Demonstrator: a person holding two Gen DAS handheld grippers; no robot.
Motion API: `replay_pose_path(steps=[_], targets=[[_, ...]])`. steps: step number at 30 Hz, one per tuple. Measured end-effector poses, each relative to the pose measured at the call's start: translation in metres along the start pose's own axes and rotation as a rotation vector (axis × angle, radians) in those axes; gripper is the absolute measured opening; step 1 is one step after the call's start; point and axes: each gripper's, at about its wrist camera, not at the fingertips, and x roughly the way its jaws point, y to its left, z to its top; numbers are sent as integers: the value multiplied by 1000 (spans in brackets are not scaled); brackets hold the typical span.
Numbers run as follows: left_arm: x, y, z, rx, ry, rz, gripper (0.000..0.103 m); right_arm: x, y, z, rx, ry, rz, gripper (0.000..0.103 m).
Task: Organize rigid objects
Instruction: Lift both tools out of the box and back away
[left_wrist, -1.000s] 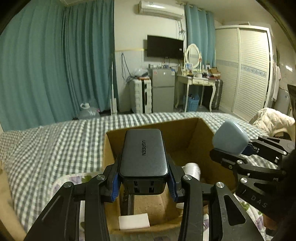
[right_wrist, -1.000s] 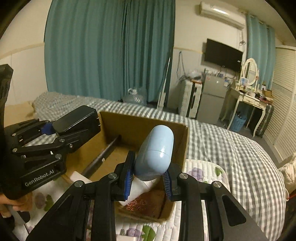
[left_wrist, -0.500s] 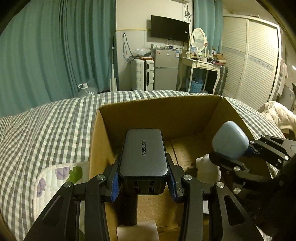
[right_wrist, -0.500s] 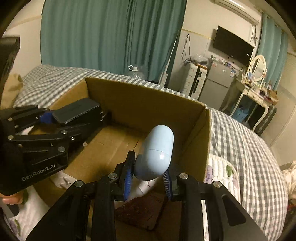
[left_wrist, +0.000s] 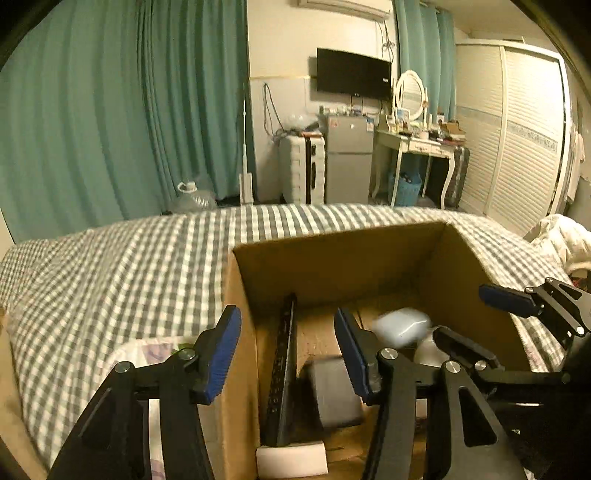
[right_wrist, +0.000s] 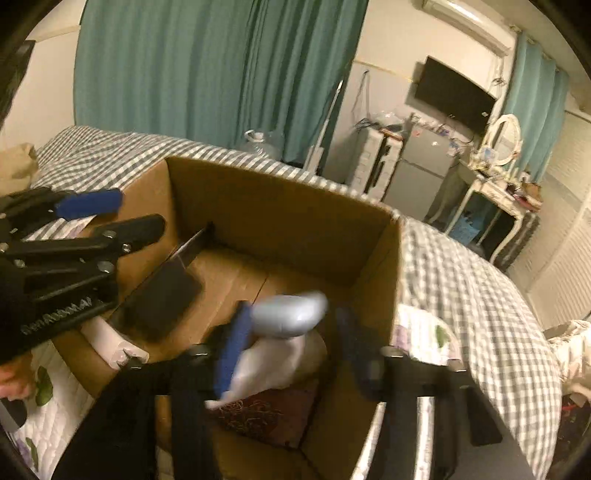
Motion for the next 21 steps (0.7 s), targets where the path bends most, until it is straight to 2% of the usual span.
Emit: replay_pose_path(steps=[2,8,13,15,17,21], targets=[[-10,1,3,0,-15,7,56,-10,-4,3,10,-17,-9,58],[-41,5,11,-19,-60,18,70,-40,-15,7,57,-52,-25,60],[-72,-1,17,-9,-105,9,84,-70,-21,6,85,-93,-40,71],[-86,-3,18,-8,-130,9,97,-84,-25,6,98,-112,-49,81],[-99,-3,20,-8,-156,16,102,-100,-28,6,116,-140,-52,91],[-130,-5,23,-5,-200,20,103,-129,-31,4,130,-174,-53,93]])
